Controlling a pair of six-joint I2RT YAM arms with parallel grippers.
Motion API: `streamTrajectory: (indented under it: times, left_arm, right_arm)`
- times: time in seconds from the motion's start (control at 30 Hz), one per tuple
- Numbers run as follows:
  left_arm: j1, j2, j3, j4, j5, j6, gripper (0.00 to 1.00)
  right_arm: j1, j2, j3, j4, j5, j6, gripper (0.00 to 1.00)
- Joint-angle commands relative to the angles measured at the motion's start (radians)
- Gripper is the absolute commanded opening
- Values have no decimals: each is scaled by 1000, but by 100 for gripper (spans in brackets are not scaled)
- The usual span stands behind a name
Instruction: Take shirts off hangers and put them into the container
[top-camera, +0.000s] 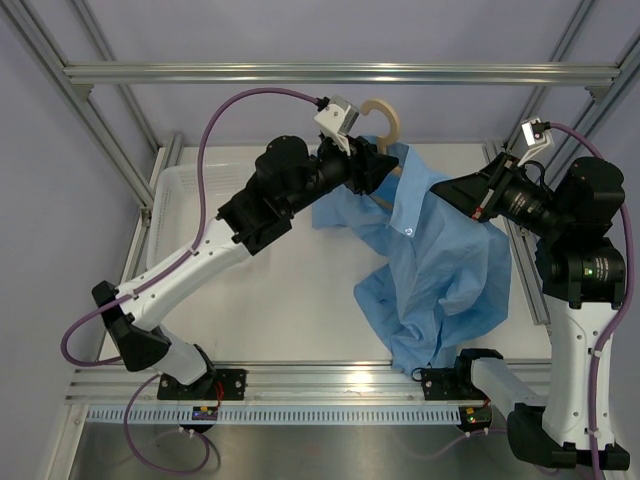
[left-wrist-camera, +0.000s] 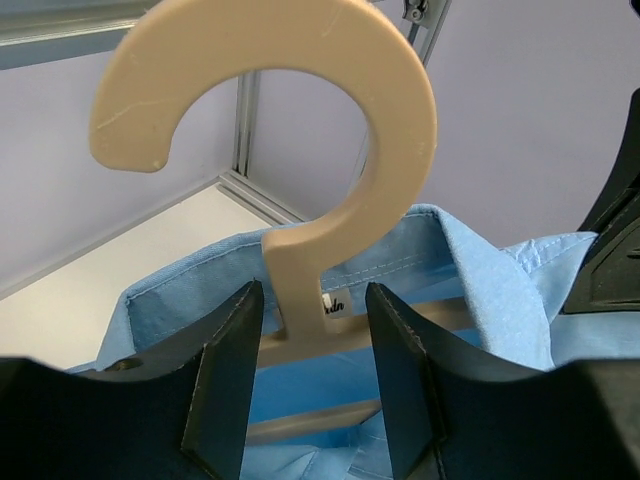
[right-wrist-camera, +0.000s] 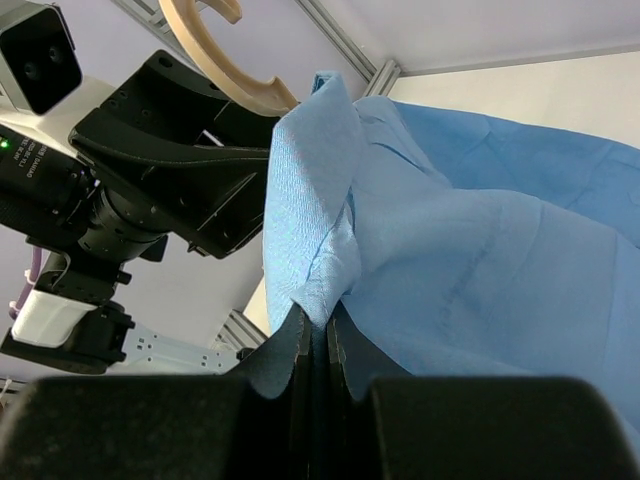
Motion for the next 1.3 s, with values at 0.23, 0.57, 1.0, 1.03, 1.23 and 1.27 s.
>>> streamTrajectory:
  times: [0.23, 0.57, 1.0, 1.03, 1.23, 1.27]
  left_arm:
    - [-4, 29, 86, 42, -8, -9, 24]
    - [-4, 61, 141, -13, -1, -8, 0]
    - [17, 45, 373, -455, -218, 174, 0]
    - [22, 52, 444, -482, -228, 196, 0]
    - [65, 63, 546, -576, -215, 210, 0]
    - [69, 63, 548, -579, -213, 208, 0]
  right_arm:
    - [0, -20, 29, 43, -48, -12, 0]
    - [2, -1, 33, 14, -64, -53, 2]
    - [47, -44, -9, -23, -76, -182, 71]
    - [57, -53, -38, -29, -68, -191, 72]
    - [198, -66, -124, -116, 123, -349, 69]
    - [219, -69, -134, -118, 160, -355, 67]
